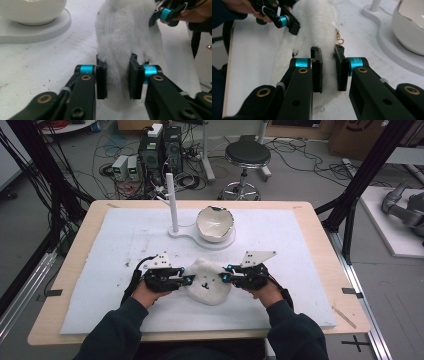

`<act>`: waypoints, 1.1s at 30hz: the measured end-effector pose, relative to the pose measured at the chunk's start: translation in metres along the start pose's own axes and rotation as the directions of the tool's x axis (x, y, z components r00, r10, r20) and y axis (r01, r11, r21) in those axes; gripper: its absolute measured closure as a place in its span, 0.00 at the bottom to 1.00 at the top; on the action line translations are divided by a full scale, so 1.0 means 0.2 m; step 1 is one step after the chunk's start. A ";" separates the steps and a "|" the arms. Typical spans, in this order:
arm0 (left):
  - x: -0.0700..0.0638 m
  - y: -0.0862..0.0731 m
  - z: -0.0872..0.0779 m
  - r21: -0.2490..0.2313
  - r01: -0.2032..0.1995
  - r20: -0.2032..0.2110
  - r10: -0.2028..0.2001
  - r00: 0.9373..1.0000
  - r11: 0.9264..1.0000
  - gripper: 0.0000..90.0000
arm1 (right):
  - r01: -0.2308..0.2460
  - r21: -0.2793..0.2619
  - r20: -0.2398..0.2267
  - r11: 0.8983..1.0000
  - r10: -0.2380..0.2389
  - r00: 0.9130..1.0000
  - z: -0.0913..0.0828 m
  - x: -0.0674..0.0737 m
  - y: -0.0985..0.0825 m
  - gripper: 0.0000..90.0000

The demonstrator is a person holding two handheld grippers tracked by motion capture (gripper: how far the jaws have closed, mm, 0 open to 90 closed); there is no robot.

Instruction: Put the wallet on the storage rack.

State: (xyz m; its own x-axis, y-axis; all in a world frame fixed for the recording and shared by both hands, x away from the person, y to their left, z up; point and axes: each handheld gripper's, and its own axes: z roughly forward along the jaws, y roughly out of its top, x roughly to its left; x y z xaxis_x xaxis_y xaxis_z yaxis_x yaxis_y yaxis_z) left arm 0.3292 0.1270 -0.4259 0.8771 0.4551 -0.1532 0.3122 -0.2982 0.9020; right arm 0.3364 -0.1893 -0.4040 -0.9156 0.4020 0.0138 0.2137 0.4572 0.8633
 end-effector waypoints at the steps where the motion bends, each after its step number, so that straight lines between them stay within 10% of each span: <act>1: 0.00 0.00 0.00 -0.007 -0.006 -0.003 0.006 1.000 1.000 0.85 | -0.002 -0.004 0.009 1.000 0.002 1.000 0.00 0.00 0.00 0.88; 9: 0.02 0.03 -0.09 -0.175 0.034 -0.076 -0.048 0.996 0.984 0.88 | -0.145 -0.081 0.131 0.986 0.155 0.979 -0.04 -0.06 -0.03 0.49; 16: 0.03 0.04 -0.14 -0.299 0.064 -0.050 -0.083 0.995 0.952 0.88 | -0.194 -0.020 0.027 0.981 0.194 0.981 0.05 -0.04 -0.05 0.42; 23: 0.03 0.02 -0.10 -0.247 0.086 -0.014 -0.092 0.996 0.965 0.87 | -0.184 -0.034 -0.036 0.982 0.182 0.983 0.02 -0.05 -0.04 0.84; 28: 0.02 -0.01 -0.03 -0.097 0.092 0.021 -0.090 0.996 0.991 0.85 | -0.173 -0.115 0.050 0.978 0.180 0.982 -0.05 -0.06 -0.03 0.89; 33: 0.03 -0.01 -0.02 -0.054 0.110 -0.040 -0.112 0.993 0.992 0.54 | -0.130 -0.090 0.074 0.987 0.137 0.988 -0.08 -0.07 -0.02 0.90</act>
State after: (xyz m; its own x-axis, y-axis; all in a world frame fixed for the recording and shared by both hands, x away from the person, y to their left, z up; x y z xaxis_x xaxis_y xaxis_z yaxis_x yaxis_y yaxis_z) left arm 0.3317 0.1340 -0.4276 0.8212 0.5190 -0.2373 0.3868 -0.2005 0.9001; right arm 0.3428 -0.2093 -0.3993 -0.8497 0.5187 0.0946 0.2996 0.3273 0.8962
